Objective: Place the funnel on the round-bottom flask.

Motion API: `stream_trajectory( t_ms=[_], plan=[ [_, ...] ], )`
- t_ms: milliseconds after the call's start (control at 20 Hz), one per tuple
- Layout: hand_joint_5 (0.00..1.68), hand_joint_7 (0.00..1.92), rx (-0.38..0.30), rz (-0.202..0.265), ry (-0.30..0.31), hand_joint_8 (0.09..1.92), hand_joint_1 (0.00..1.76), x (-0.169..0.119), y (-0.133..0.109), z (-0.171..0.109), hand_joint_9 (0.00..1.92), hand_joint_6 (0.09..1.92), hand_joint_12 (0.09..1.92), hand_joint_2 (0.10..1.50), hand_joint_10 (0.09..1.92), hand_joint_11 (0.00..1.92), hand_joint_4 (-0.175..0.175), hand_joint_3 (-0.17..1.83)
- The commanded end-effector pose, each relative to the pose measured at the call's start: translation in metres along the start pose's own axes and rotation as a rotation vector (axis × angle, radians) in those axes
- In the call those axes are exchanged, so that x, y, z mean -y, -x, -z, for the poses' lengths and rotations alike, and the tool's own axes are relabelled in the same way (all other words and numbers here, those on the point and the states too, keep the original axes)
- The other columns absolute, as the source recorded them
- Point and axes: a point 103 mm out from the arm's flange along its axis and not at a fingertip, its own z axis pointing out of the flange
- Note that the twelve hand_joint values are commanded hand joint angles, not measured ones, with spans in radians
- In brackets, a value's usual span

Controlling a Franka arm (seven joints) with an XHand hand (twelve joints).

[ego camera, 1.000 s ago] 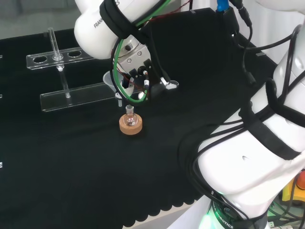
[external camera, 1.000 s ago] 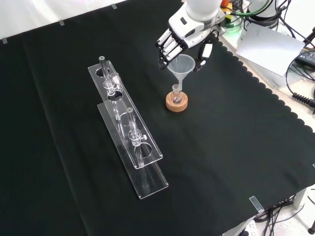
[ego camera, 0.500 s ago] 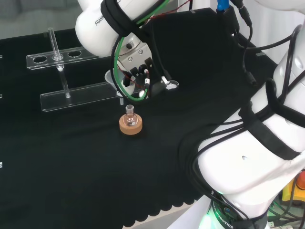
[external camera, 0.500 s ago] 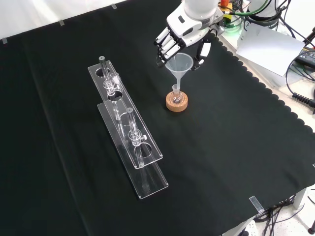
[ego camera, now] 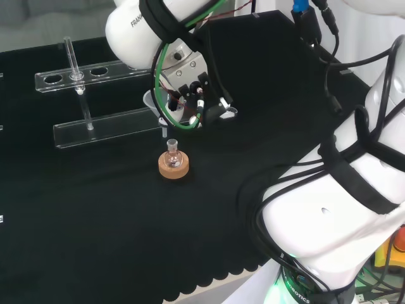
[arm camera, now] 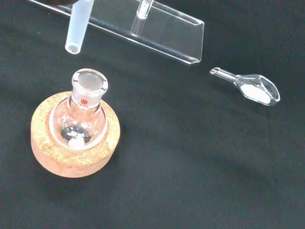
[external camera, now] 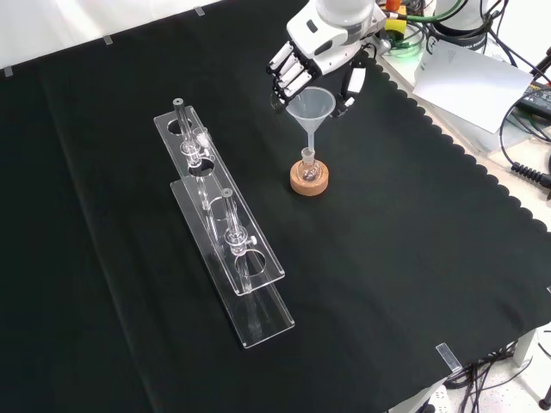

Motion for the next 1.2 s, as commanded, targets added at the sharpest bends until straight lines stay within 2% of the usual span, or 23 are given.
stream_trajectory(
  t_ms=[50,300,1200],
  plan=[
    [0.56,0.49,-0.033,-0.009,-0.013,0.67,0.8,0.003,0.01,-0.01,0.82,0.55,1.29,0.79,0.52,0.55,-0.042,0.69],
    [0.55,0.49,-0.011,-0.017,-0.027,0.67,0.8,0.005,0.008,-0.013,0.82,0.55,1.29,0.79,0.52,0.55,-0.042,0.69],
    [0.55,0.49,-0.005,-0.02,-0.038,0.67,0.8,0.001,0.003,-0.018,0.82,0.56,1.29,0.78,0.53,0.55,-0.042,0.69]
  ],
)
